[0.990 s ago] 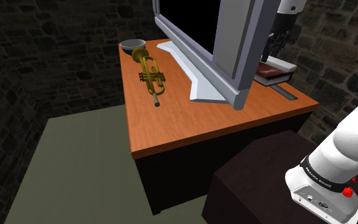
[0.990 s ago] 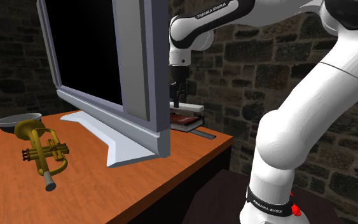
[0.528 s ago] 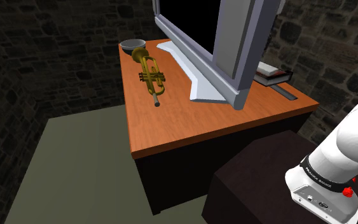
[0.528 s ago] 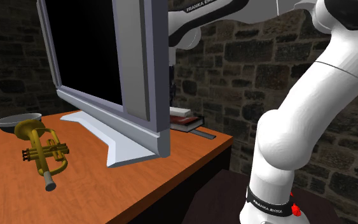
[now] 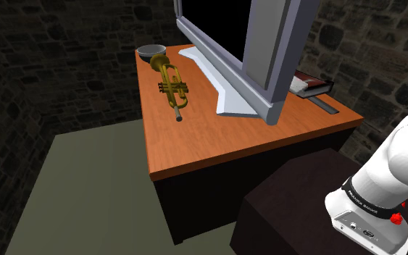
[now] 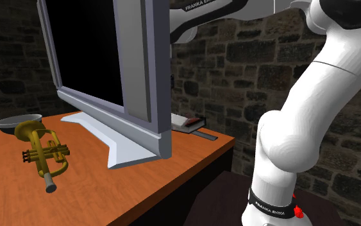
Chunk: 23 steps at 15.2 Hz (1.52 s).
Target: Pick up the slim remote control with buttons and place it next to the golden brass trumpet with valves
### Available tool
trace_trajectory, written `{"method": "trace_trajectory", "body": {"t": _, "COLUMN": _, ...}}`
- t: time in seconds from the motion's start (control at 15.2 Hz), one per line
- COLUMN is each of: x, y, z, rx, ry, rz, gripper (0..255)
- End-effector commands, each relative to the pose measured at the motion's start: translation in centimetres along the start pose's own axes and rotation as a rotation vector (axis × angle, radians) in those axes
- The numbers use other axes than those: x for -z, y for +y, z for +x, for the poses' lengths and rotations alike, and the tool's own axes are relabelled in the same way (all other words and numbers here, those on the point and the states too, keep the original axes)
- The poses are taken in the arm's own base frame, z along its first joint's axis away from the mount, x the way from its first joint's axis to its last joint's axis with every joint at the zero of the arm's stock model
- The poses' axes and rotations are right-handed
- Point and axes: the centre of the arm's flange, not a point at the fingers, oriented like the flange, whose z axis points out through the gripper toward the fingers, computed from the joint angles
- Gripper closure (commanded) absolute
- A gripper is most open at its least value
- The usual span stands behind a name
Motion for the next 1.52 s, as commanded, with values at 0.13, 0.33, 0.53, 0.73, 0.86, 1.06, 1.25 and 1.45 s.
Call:
{"method": "trace_trajectory", "body": {"t": 0.13, "x": 2.3, "y": 0.4, "z": 2.1, "rx": -0.006, "ry": 0.000, "rz": 0.030, "gripper": 0}}
{"method": "trace_trajectory", "body": {"t": 0.33, "x": 0.7, "y": 0.3, "z": 2.1, "rx": -0.006, "ry": 0.000, "rz": 0.030, "gripper": 0}}
{"method": "trace_trajectory", "body": {"t": 0.53, "x": -0.9, "y": 0.3, "z": 2.1, "rx": -0.006, "ry": 0.000, "rz": 0.030, "gripper": 0}}
{"method": "trace_trajectory", "body": {"t": 0.73, "x": -1.7, "y": 0.2, "z": 2.1, "rx": -0.006, "ry": 0.000, "rz": 0.030, "gripper": 0}}
{"method": "trace_trajectory", "body": {"t": 0.86, "x": -1.7, "y": 0.2, "z": 2.1, "rx": -0.006, "ry": 0.000, "rz": 0.030, "gripper": 0}}
{"method": "trace_trajectory", "body": {"t": 1.06, "x": -1.7, "y": 0.2, "z": 2.1, "rx": -0.006, "ry": 0.000, "rz": 0.030, "gripper": 0}}
{"method": "trace_trajectory", "body": {"t": 1.25, "x": -1.7, "y": 0.3, "z": 2.1, "rx": -0.006, "ry": 0.000, "rz": 0.030, "gripper": 255}}
{"method": "trace_trajectory", "body": {"t": 1.45, "x": -1.7, "y": 0.3, "z": 2.1, "rx": -0.006, "ry": 0.000, "rz": 0.030, "gripper": 255}}
